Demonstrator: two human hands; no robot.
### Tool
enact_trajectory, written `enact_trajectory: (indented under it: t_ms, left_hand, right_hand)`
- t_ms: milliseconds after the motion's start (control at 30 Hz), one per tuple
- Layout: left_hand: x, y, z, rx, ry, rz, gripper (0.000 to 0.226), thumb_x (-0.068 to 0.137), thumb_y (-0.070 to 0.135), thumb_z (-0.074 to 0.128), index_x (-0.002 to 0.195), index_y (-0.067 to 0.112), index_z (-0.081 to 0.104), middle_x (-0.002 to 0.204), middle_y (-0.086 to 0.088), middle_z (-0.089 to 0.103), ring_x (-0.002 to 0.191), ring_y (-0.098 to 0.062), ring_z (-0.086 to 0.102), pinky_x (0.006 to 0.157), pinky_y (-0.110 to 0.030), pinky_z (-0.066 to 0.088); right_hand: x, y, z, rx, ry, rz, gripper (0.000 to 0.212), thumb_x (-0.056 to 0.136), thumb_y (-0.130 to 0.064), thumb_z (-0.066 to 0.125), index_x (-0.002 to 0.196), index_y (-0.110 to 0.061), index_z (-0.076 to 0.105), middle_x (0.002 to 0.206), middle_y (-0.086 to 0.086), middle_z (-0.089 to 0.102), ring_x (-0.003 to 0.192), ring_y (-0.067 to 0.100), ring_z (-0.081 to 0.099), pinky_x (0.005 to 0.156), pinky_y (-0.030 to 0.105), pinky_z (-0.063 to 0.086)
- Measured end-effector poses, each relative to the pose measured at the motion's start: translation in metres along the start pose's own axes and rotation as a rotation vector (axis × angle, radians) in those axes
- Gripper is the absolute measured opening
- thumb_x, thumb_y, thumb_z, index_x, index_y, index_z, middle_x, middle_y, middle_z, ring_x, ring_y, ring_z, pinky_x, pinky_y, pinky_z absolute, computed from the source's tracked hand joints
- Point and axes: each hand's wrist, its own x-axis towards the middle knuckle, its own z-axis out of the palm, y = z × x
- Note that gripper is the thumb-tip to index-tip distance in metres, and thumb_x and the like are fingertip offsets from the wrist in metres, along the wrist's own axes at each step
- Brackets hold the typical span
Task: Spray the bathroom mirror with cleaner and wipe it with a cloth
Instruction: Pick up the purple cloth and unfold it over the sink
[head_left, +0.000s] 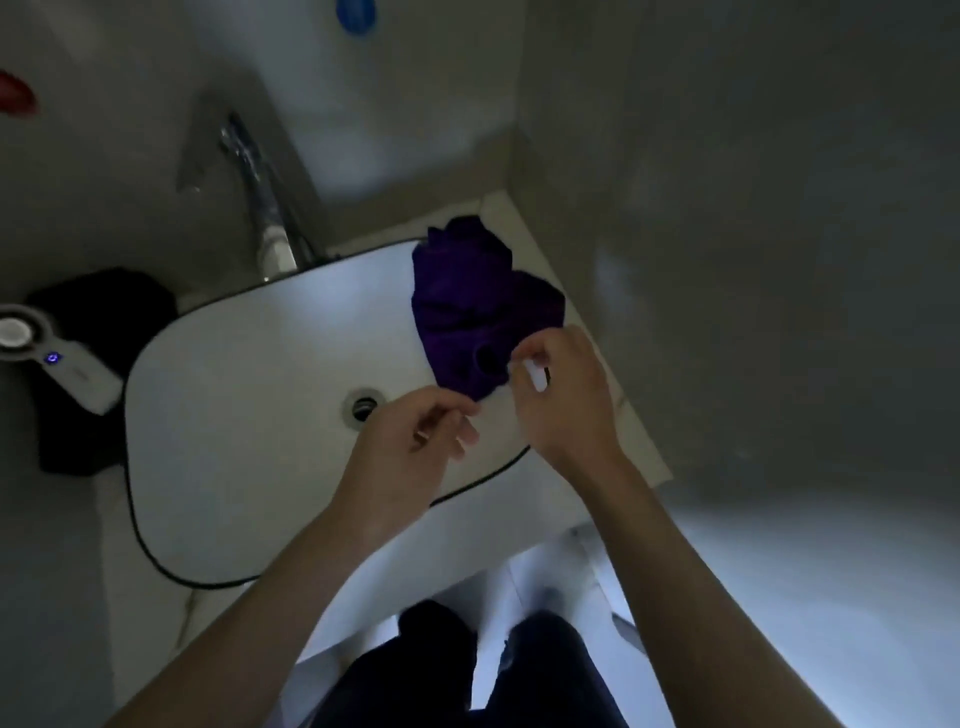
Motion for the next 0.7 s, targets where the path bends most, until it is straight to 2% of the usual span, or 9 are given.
enact_trajectory:
  t_ms: [67, 133, 200, 267, 333, 433, 467, 533, 700]
  left_hand:
    - [0.005, 0.002, -0.009, -0.008, 0.025, -0.032, 0.033, 0.102, -0.003, 0.052, 0.092, 0.021, 0.073, 0.081, 0.001, 0.075, 0.070, -0.015, 0.068, 0.072, -0.020, 0.055]
    - [0.007, 0.006, -0.014, 0.004, 0.040, -0.050, 0.035, 0.101, -0.003, 0.052, 0.091, 0.023, 0.073, 0.081, 0.004, 0.076, 0.071, -0.013, 0.069, 0.074, -0.022, 0.056]
    - [0.007, 0.008, -0.016, 0.007, 0.072, -0.077, 0.035, 0.101, -0.003, 0.051, 0.091, 0.022, 0.074, 0.081, 0.005, 0.076, 0.071, -0.010, 0.070, 0.072, -0.019, 0.054]
    - [0.003, 0.010, -0.018, -0.015, 0.099, -0.114, 0.035, 0.101, -0.004, 0.049, 0.092, 0.020, 0.074, 0.083, 0.002, 0.076, 0.071, -0.009, 0.069, 0.069, -0.015, 0.051]
    - [-0.002, 0.013, -0.020, -0.039, 0.098, -0.138, 0.038, 0.102, -0.006, 0.046, 0.092, 0.018, 0.074, 0.084, 0.000, 0.075, 0.070, -0.010, 0.069, 0.066, -0.012, 0.047]
    - [-0.002, 0.020, -0.024, -0.033, 0.111, -0.151, 0.040, 0.100, -0.008, 0.044, 0.092, 0.018, 0.074, 0.087, -0.003, 0.075, 0.071, -0.010, 0.069, 0.065, -0.011, 0.047]
    - [0.000, 0.023, -0.026, -0.028, 0.121, -0.150, 0.040, 0.099, -0.008, 0.044, 0.092, 0.018, 0.073, 0.088, -0.004, 0.075, 0.071, -0.009, 0.070, 0.065, -0.010, 0.047]
    - [0.005, 0.031, -0.031, -0.037, 0.138, -0.147, 0.041, 0.098, -0.008, 0.044, 0.091, 0.020, 0.072, 0.088, -0.003, 0.075, 0.072, -0.008, 0.070, 0.065, -0.009, 0.048]
    - [0.017, 0.059, -0.041, 0.013, 0.149, -0.058, 0.043, 0.101, -0.002, 0.042, 0.094, 0.030, 0.069, 0.094, 0.009, 0.074, 0.082, -0.003, 0.071, 0.073, -0.012, 0.053]
  right_hand:
    - [0.020, 0.012, 0.010, -0.360, -0.046, -0.168, 0.040, 0.082, -0.016, 0.074, 0.119, -0.021, 0.062, 0.128, 0.007, 0.053, 0.117, 0.027, 0.052, 0.099, 0.043, 0.044]
    - [0.041, 0.025, 0.021, -0.514, -0.128, -0.259, 0.057, 0.077, -0.017, 0.077, 0.131, -0.022, 0.059, 0.143, 0.013, 0.045, 0.130, 0.036, 0.044, 0.109, 0.051, 0.035]
    - [0.056, 0.035, 0.031, -0.561, -0.228, -0.300, 0.046, 0.079, -0.020, 0.078, 0.123, -0.024, 0.065, 0.143, 0.011, 0.048, 0.133, 0.034, 0.044, 0.112, 0.050, 0.030]
    - [0.064, 0.039, 0.032, -0.554, -0.232, -0.335, 0.019, 0.082, -0.023, 0.076, 0.100, -0.025, 0.070, 0.127, 0.004, 0.057, 0.125, 0.027, 0.051, 0.108, 0.047, 0.032]
    - [0.070, 0.033, 0.023, -0.463, -0.177, -0.340, 0.003, 0.087, -0.024, 0.070, 0.089, -0.024, 0.068, 0.106, -0.003, 0.063, 0.106, 0.021, 0.061, 0.102, 0.043, 0.036]
    - [0.085, -0.002, -0.005, -0.151, -0.167, -0.230, 0.006, 0.095, -0.023, 0.063, 0.091, -0.021, 0.066, 0.082, -0.007, 0.067, 0.076, 0.015, 0.064, 0.081, 0.032, 0.049]
    - [0.092, -0.019, -0.015, -0.037, -0.179, -0.168, 0.007, 0.097, -0.023, 0.062, 0.092, -0.020, 0.067, 0.080, -0.008, 0.067, 0.074, 0.011, 0.064, 0.075, 0.027, 0.050]
    - [0.105, -0.057, -0.032, 0.158, -0.192, -0.081, 0.006, 0.097, -0.021, 0.064, 0.093, -0.020, 0.068, 0.083, -0.010, 0.070, 0.078, 0.005, 0.066, 0.073, 0.021, 0.052]
    - [0.123, -0.138, -0.064, 0.417, -0.182, -0.125, 0.009, 0.094, -0.020, 0.067, 0.087, -0.020, 0.073, 0.081, -0.004, 0.074, 0.077, 0.010, 0.070, 0.074, 0.028, 0.056]
